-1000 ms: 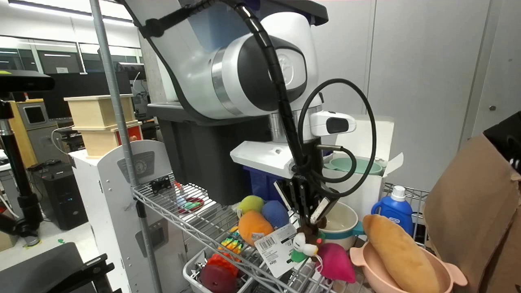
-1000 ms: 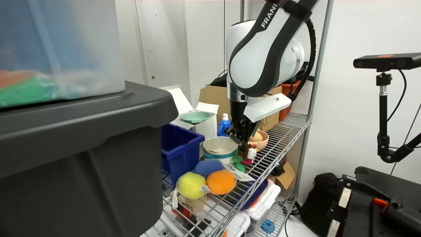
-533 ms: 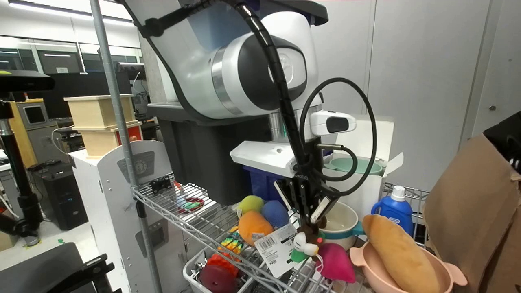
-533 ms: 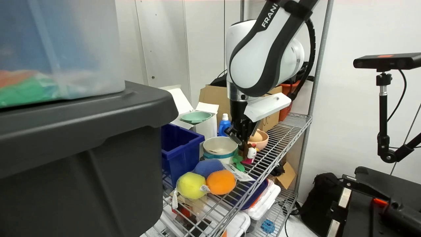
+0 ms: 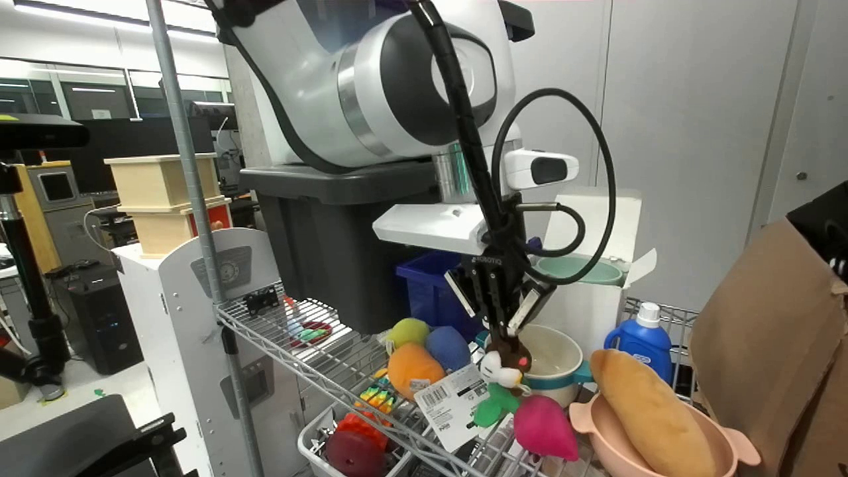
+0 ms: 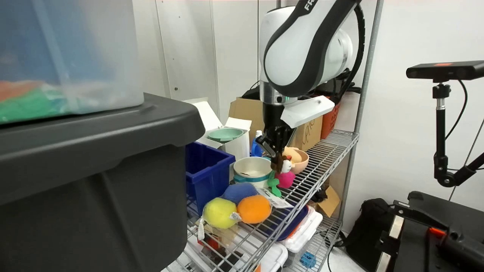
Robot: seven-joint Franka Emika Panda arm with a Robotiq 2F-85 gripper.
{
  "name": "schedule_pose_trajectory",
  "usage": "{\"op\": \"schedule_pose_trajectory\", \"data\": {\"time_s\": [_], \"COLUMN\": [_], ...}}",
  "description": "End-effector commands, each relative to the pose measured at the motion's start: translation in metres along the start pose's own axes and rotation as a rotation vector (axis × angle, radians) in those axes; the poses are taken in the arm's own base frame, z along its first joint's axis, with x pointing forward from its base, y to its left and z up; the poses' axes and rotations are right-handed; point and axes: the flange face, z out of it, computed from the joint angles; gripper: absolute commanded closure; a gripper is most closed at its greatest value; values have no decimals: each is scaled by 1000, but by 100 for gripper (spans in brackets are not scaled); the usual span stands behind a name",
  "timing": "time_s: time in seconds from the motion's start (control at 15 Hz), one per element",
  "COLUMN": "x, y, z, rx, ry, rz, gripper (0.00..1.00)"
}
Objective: Put the brown doll in the blue trailer
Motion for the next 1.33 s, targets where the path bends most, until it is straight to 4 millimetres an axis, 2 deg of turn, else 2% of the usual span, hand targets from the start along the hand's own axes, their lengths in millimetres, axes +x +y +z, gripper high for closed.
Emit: {"op": "schedule_pose_trajectory", "data": {"time_s": [0.0, 0.4, 0.87, 1.27], "x": [-6, 3, 23, 42], "y": [-11, -46, -65, -85], "z": [-31, -66, -109, -110], "rx": [-6, -4, 21, 31], "ry": [31, 104, 181, 194], "rz": [-41, -81, -83, -68], "gripper": [97, 97, 97, 97]}}
